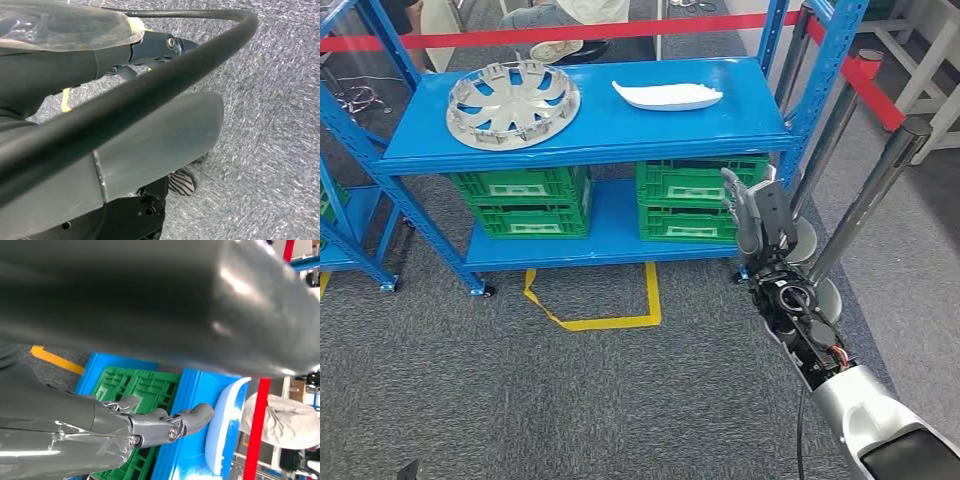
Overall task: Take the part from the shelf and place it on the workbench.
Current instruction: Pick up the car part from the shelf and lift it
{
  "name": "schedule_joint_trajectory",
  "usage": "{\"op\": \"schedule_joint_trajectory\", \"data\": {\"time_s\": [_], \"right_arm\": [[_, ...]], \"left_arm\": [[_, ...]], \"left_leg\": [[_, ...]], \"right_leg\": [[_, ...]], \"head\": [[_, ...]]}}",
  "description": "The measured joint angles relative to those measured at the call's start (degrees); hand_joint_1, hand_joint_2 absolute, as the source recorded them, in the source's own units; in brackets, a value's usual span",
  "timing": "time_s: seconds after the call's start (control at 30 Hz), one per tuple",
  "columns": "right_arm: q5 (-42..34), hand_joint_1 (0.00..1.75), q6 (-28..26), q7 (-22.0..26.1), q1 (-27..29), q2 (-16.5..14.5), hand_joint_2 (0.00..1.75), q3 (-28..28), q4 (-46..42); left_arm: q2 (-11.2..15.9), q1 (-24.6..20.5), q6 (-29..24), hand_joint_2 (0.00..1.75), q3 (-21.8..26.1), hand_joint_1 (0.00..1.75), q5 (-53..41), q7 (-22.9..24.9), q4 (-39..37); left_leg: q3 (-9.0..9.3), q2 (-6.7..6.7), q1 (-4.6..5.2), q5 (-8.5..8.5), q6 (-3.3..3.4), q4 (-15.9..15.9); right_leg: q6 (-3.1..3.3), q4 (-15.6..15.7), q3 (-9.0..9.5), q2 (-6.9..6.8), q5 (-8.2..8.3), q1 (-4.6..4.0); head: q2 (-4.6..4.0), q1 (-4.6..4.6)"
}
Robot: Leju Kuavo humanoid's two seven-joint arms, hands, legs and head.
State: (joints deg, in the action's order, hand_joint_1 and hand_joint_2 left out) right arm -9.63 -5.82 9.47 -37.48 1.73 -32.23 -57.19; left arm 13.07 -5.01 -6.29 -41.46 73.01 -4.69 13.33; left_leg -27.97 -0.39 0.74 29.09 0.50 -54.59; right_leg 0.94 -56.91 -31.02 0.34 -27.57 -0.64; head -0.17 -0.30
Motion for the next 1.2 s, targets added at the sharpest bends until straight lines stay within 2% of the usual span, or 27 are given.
{"op": "schedule_joint_trajectory", "data": {"time_s": [0.4, 0.63, 0.7, 0.77, 0.83, 0.9, 0.93, 0.97, 1.0, 1.03, 1.1, 1.13, 1.2], "right_arm": [[-1.97, 0.0, -0.36, 1.03, 3.91, 0.09, 0.0, 0.87, -1.24], [-1.74, 0.0, -0.78, 0.29, 5.51, 0.63, 0.0, 1.59, -2.9], [-1.7, 0.0, -0.78, 0.22, 5.7, 0.68, 0.0, 1.74, -3.29], [-1.63, 0.0, -0.78, 0.17, 5.79, 0.75, 0.0, 1.96, -3.74], [-1.58, 0.0, -0.78, 0.16, 5.77, 0.92, 0.0, 2.18, -4.07], [-1.56, 0.0, -0.78, 0.1, 5.96, 1.15, 0.0, 2.27, -4.15], [-1.56, 0.0, -0.78, 0.07, 6.19, 1.23, 0.0, 2.28, -4.16], [-1.56, 0.0, -0.79, 0.03, 6.44, 1.29, 0.0, 2.29, -4.15], [-1.55, 0.0, -0.81, 0.01, 6.62, 1.32, 0.0, 2.3, -4.15], [-1.52, 0.0, -0.84, -0.01, 6.7, 1.33, 0.0, 2.31, -4.15], [-1.42, 0.0, -0.88, -0.01, 6.7, 1.36, 0.0, 2.32, -4.13], [-1.36, 0.0, -0.89, -0.02, 6.65, 1.37, 0.0, 2.31, -4.14], [-1.19, 0.0, -0.9, -0.04, 6.61, 1.38, 0.0, 2.28, -4.17]], "left_arm": [[0.0, 0.03, -0.56, 0.0, 0.07, 0.0, 1.94, 0.26, 0.0], [0.26, 0.03, -0.46, 0.0, 0.04, 0.0, 1.08, -0.08, -0.02], [0.35, 0.02, -0.46, 0.0, 0.03, 0.0, 0.88, -0.08, -0.02], [0.42, -0.02, -0.46, 0.0, 0.02, 0.0, 0.8, -0.08, -0.02], [0.45, -0.06, -0.44, 0.0, 0.02, 0.0, 0.8, -0.08, -0.02], [0.46, -0.04, -0.42, 0.0, 0.02, 0.0, 0.8, -0.08, -0.02], [0.46, -0.03, -0.42, 0.0, 0.02, 0.0, 0.8, -0.08, -0.02], [0.44, -0.02, -0.42, 0.0, 0.02, 0.0, 0.8, -0.07, -0.02], [0.41, -0.01, -0.42, 0.0, 0.02, 0.0, 0.8, -0.04, -0.02], [0.37, 0.0, -0.42, 0.0, 0.02, 0.0, 0.81, 0.02, -0.02], [0.38, 0.03, -0.48, 0.0, 0.02, 0.0, 0.89, 0.14, -0.05], [0.42, 0.0, -0.51, 0.0, 0.02, 0.0, 0.93, 0.22, -0.09], [0.45, -0.18, -0.58, 0.0, 0.01, 0.0, 0.96, 0.33, -0.15]], "left_leg": [[0.0, 0.01, 0.0, 0.0, 0.0, 0.0], [-0.08, 0.0, 0.37, 0.01, 0.08, -0.24], [-0.12, 0.0, 0.48, -0.08, 0.25, -0.19], [0.08, 0.1, 0.15, -0.52, 0.7, 0.56], [0.41, 0.28, -0.36, -1.04, 1.13, 1.47], [0.52, 0.37, -0.56, -1.15, 1.27, 1.69], [0.54, 0.35, -0.64, -1.1, 1.24, 1.69], [0.61, 0.3, -0.73, -0.99, 1.15, 1.67], [0.77, 0.22, -0.87, -0.83, 0.94, 1.64], [1.06, 0.13, -1.04, -0.57, 0.66, 1.59], [1.69, -0.03, -1.35, 0.13, -0.11, 1.44], [1.69, -0.09, -1.38, 0.37, -0.52, 1.2], [1.12, -0.16, -1.39, 0.49, -1.22, 0.85]], "right_leg": [[0.0, 0.01, -0.02, 0.01, 0.0, 0.0], [-0.27, 0.12, -0.06, 0.03, 0.18, 0.2], [-0.48, 0.26, -0.05, 0.03, 0.32, 0.32], [-0.82, 0.31, -0.2, 0.04, 0.26, 0.25], [-1.28, -2.5, -1.68, 0.03, -1.41, 0.17], [-1.8, -9.94, -5.34, 0.01, -4.55, 0.48], [-2.04, -13.66, -7.27, 0.01, -5.57, 0.74], [-2.28, -15.83, -8.59, -0.01, -5.65, 1.02], [-2.53, -15.71, -8.88, -0.03, -4.52, 1.31], [-2.77, -13.23, -8.06, -0.06, -2.35, 1.59], [-3.2, -5.95, -4.88, -0.01, 1.77, 1.91], [-3.17, -3.05, -3.42, 0.06, 2.56, 1.9], [-2.57, -1.04, -2.32, 0.31, 1.91, 1.5]], "head": [[0.0, 0.0], [0.0, -0.09], [0.0, -0.15], [0.0, -0.28], [0.0, -0.03], [0.0, 0.54], [0.0, 0.75], [0.0, 0.89], [0.0, 1.0], [0.0, 1.13], [0.0, 1.51], [0.0, 1.68], [0.0, 1.59]]}}
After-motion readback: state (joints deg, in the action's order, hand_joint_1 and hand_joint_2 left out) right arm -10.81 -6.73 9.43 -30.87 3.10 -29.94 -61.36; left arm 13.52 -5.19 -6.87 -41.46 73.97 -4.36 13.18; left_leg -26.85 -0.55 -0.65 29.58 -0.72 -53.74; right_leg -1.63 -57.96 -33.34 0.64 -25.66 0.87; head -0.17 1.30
